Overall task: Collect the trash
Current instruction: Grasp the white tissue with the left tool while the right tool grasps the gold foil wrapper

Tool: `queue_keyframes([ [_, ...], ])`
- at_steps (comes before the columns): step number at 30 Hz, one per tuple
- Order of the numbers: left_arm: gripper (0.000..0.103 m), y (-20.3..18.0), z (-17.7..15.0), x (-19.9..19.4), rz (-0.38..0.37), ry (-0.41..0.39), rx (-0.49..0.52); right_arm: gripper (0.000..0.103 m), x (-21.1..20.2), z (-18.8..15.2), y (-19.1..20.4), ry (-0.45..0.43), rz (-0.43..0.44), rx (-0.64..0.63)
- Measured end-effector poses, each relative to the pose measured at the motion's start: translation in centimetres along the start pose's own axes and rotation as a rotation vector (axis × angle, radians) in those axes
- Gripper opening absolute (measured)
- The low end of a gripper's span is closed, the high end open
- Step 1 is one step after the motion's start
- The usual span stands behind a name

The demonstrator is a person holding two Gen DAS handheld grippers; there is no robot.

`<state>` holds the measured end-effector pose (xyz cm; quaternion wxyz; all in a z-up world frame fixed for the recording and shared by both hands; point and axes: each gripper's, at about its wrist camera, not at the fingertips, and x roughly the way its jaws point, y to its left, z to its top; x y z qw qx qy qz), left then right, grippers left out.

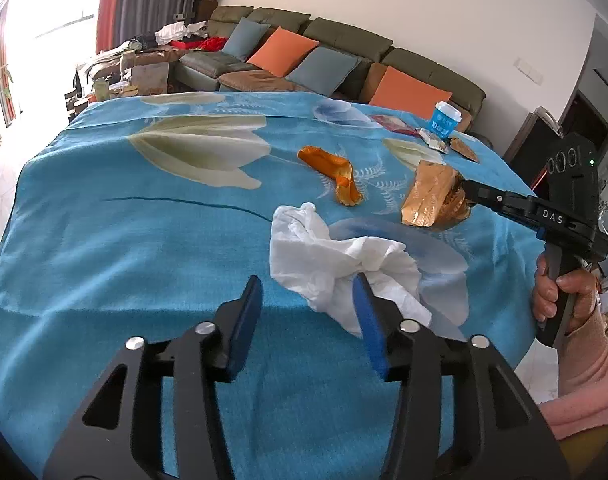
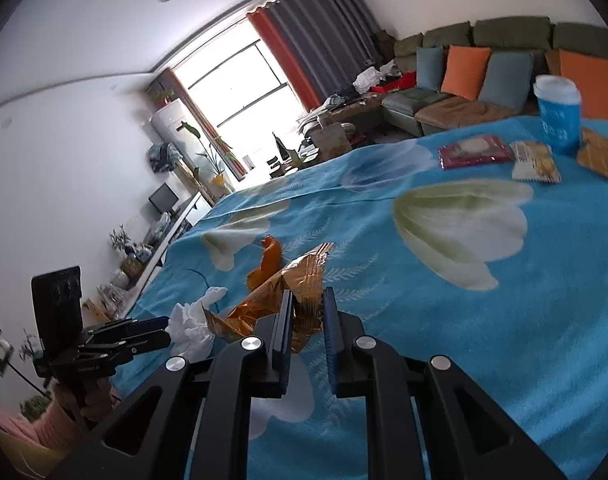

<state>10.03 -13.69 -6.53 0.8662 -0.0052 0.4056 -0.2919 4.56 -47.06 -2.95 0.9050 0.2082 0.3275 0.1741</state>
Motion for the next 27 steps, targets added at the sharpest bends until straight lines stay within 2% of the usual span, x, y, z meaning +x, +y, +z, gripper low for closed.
queue_keyframes([
  [5,0.062,0.3,-0.1,0.0,-0.031,0.008,-0.019,0.013,-0.2,-0.1,-0.3,-0.007,0.033,0.04],
  [10,0.06,-0.2,0.0,0.8,-0.037,0.025,-0.014,0.013,0.3,0.0,-0.6,0.006,0.05,0.061],
  [15,0.047,-0.4,0.0,1.4,-0.034,0.038,-0.014,0.013,1.3,0.0,0.4,0.034,0.075,0.044],
  [20,0.015,-0.4,-0.1,1.8,-0.028,0.05,-0.018,0.013,2.2,0.1,1.4,0.056,0.074,0.007],
  [27,0.011,0.5,0.0,0.7,-0.014,0.014,-0.035,0.015,3.9,0.7,2.7,0.102,0.075,-0.036],
])
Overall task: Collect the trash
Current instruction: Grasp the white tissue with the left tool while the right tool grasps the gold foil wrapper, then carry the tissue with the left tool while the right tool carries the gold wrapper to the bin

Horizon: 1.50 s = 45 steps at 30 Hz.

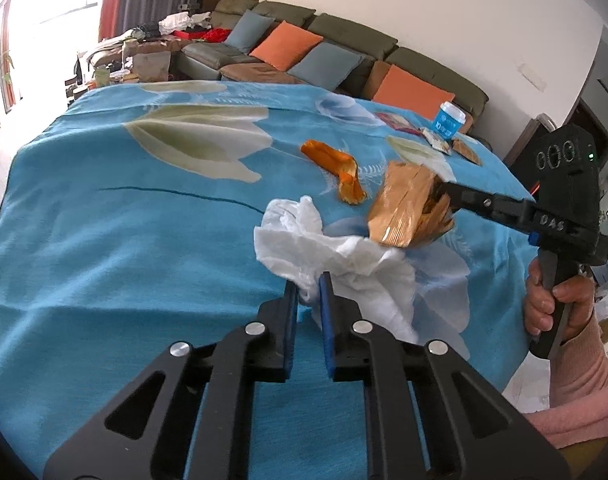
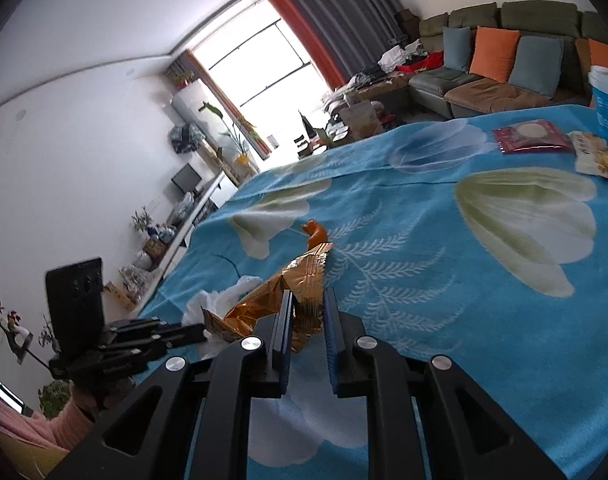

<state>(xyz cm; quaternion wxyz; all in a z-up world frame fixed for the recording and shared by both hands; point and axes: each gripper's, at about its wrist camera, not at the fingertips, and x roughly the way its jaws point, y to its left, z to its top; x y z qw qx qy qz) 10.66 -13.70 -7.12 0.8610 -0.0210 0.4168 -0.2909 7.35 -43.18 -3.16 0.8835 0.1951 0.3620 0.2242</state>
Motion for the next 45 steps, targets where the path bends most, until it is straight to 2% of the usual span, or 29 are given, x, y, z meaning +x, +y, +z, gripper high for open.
queue_keyframes([
  [3,0.011,0.4,0.1,-0.5,0.012,-0.012,-0.005,0.015,0.4,0.2,-0.1,0.021,-0.03,-0.011],
  [9,0.011,0.5,1.2,-1.0,0.026,-0.047,0.009,0.013,-0.4,0.1,-0.7,0.004,-0.067,-0.011],
  [21,0.01,-4.6,6.5,-0.6,-0.046,-0.144,0.165,0.013,-1.7,-0.2,-3.3,-0.02,-0.102,0.055],
  [24,0.016,-4.9,7.6,1.4,-0.014,-0.116,0.161,0.013,-1.6,-0.2,-3.4,-0.021,-0.092,0.064],
  [26,0.047,-4.7,8.0,3.4,0.021,-0.066,0.148,0.013,-1.6,-0.1,-3.4,-0.024,-0.089,0.058],
  [29,0.05,-4.4,8.0,6.2,0.044,0.02,0.145,0.013,-1.5,-0.2,-3.4,-0.024,-0.082,0.06],
  [31,0.053,-4.4,7.6,7.0,0.049,0.044,0.15,0.013,-1.4,-0.2,-3.5,-0.021,-0.078,0.06],
  [34,0.051,-4.5,7.4,8.5,0.051,0.076,0.15,0.013,-1.3,-0.1,-3.7,-0.014,-0.073,0.059],
  [36,0.043,-4.5,7.4,9.2,0.031,0.086,0.149,0.013,-1.3,0.0,-3.7,-0.013,-0.071,0.059],
  [37,0.037,-4.6,7.5,9.3,0.031,0.084,0.151,0.013,-1.3,0.0,-3.8,-0.013,-0.071,0.06],
  [38,0.025,-4.7,7.6,9.5,0.026,0.087,0.149,0.013,-1.3,0.0,-3.8,-0.014,-0.072,0.061],
  [39,0.019,-4.6,7.6,9.7,0.013,0.095,0.142,0.013,-1.3,0.0,-3.8,-0.015,-0.072,0.06],
  [45,0.015,-5.0,7.2,9.1,0.027,0.074,0.131,0.013,-1.5,-0.1,-3.5,-0.029,-0.075,0.048],
])
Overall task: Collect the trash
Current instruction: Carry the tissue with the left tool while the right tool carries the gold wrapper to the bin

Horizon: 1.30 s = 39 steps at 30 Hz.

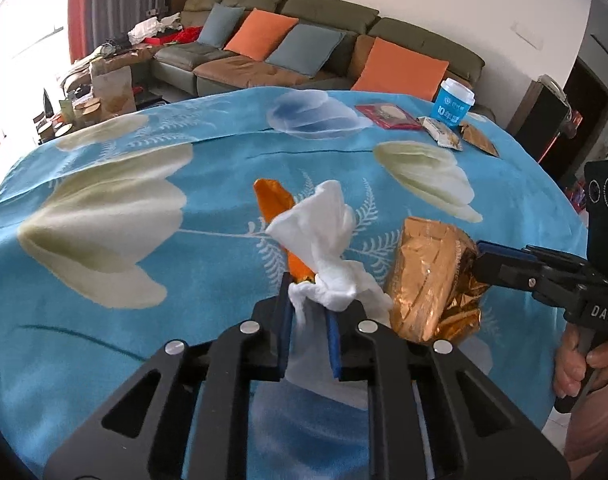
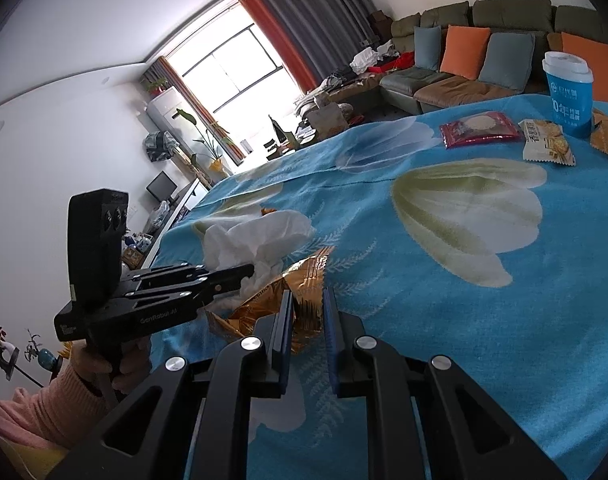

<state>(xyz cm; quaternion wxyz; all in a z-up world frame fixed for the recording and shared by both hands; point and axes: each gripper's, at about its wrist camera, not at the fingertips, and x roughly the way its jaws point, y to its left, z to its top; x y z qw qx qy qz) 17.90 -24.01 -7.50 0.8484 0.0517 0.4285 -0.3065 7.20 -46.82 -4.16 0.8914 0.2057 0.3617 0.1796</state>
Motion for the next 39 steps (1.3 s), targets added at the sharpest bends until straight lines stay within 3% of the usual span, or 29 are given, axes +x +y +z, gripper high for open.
queue_keyframes([
  [17,0.014,3.7,-5.0,-8.6,-0.013,-0.096,-0.132,0.013,0.5,0.4,2.1,-0.017,0.071,-0.013],
  [30,0.014,7.1,-9.8,-12.1,-0.008,-0.122,-0.259,0.013,1.4,1.0,4.0,-0.012,0.092,-0.045],
  [39,0.014,8.1,-11.4,-14.6,0.009,-0.164,-0.297,0.013,3.2,1.2,6.4,0.017,0.132,-0.08],
])
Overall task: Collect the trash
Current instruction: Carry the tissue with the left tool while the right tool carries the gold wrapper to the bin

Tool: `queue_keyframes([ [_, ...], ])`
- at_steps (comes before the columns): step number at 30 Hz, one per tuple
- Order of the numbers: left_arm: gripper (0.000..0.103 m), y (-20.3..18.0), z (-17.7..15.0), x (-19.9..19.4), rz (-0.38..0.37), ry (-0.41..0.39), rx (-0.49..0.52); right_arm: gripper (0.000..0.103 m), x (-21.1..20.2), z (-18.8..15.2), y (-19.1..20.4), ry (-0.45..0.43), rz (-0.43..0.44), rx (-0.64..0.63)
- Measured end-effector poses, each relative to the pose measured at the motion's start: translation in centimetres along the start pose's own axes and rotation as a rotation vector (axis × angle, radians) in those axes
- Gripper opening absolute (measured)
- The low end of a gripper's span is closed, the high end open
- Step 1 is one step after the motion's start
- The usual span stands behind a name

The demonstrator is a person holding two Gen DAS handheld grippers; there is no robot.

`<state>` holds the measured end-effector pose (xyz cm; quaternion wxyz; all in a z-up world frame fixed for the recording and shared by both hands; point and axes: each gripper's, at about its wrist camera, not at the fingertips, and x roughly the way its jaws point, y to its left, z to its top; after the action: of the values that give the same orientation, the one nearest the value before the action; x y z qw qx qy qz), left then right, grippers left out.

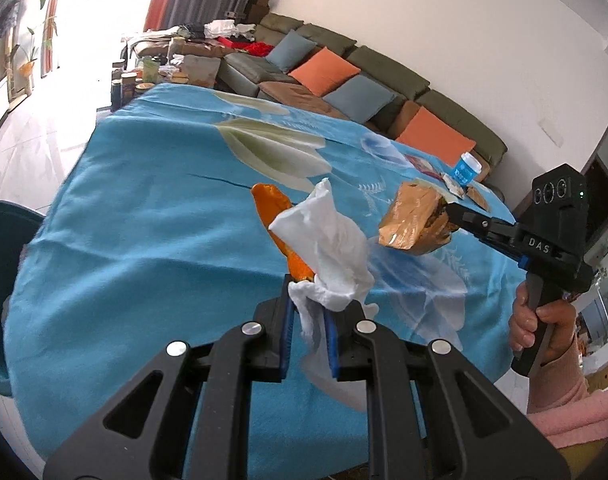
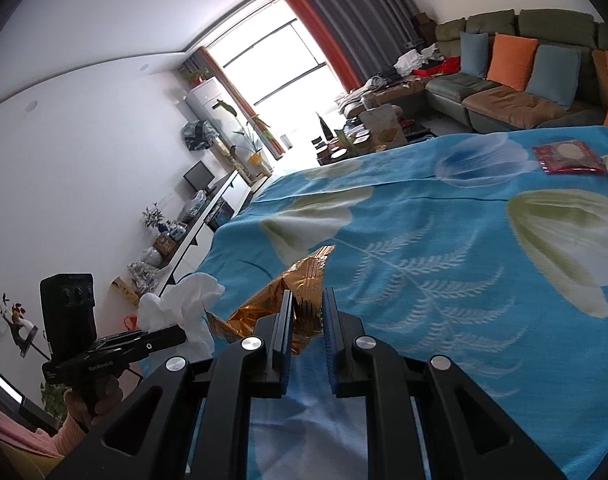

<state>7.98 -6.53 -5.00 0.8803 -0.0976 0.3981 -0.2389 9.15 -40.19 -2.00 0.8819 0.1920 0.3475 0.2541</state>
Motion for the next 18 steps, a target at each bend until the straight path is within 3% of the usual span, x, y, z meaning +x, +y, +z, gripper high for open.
queue_keyframes([
  [18,0.014,3.0,-1.6,-4.3,0.063,-0.067,-0.055,0.013,3.7,0.3,5.0,0.051,0.069,-0.067],
])
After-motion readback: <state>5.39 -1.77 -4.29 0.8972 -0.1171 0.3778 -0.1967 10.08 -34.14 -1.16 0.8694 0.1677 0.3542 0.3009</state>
